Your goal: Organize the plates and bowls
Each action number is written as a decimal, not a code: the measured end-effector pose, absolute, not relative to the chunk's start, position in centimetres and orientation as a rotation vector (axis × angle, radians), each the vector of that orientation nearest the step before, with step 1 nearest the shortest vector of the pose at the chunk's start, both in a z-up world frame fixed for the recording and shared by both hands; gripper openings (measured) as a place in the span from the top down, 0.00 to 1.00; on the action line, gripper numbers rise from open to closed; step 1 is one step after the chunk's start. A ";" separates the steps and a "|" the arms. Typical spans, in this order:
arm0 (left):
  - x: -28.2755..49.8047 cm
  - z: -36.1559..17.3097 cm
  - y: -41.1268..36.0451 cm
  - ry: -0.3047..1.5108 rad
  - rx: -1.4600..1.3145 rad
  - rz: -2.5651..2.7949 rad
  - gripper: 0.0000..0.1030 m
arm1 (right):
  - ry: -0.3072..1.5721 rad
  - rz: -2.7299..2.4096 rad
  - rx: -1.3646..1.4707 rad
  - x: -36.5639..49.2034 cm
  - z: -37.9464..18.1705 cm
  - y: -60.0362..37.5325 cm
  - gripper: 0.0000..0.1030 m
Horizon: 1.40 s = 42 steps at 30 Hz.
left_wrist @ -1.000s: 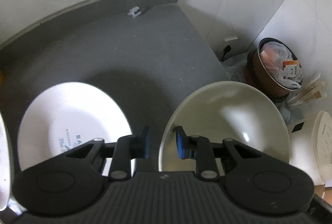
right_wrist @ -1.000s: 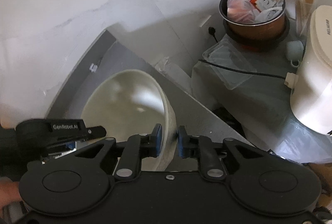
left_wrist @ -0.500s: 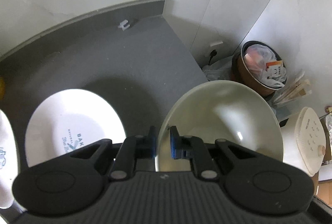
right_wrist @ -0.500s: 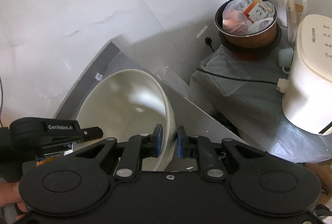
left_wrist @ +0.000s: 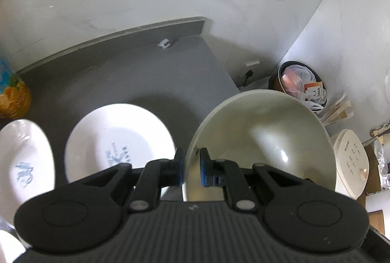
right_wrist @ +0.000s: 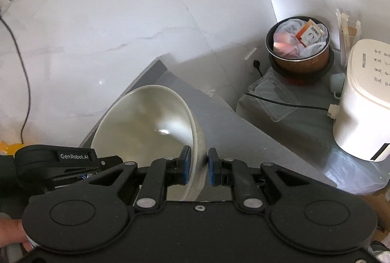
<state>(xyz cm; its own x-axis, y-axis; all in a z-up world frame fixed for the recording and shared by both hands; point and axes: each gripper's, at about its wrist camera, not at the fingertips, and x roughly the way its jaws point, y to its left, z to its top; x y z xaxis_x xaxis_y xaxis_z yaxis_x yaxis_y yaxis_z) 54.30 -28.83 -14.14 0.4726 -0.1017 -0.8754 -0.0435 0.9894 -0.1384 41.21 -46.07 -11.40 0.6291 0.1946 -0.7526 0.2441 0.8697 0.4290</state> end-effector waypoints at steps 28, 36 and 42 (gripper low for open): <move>44.0 -11.4 -20.7 1.088 -0.235 -0.043 0.89 | 0.893 0.008 0.455 33.3 -7.3 -37.8 0.85; 42.4 -12.6 -19.4 1.119 -0.250 -0.038 0.89 | 0.910 0.002 0.445 32.4 -7.8 -36.8 0.85; 41.4 -13.9 -19.0 1.152 -0.244 -0.032 0.89 | 0.934 -0.005 0.437 31.7 -8.7 -36.2 0.85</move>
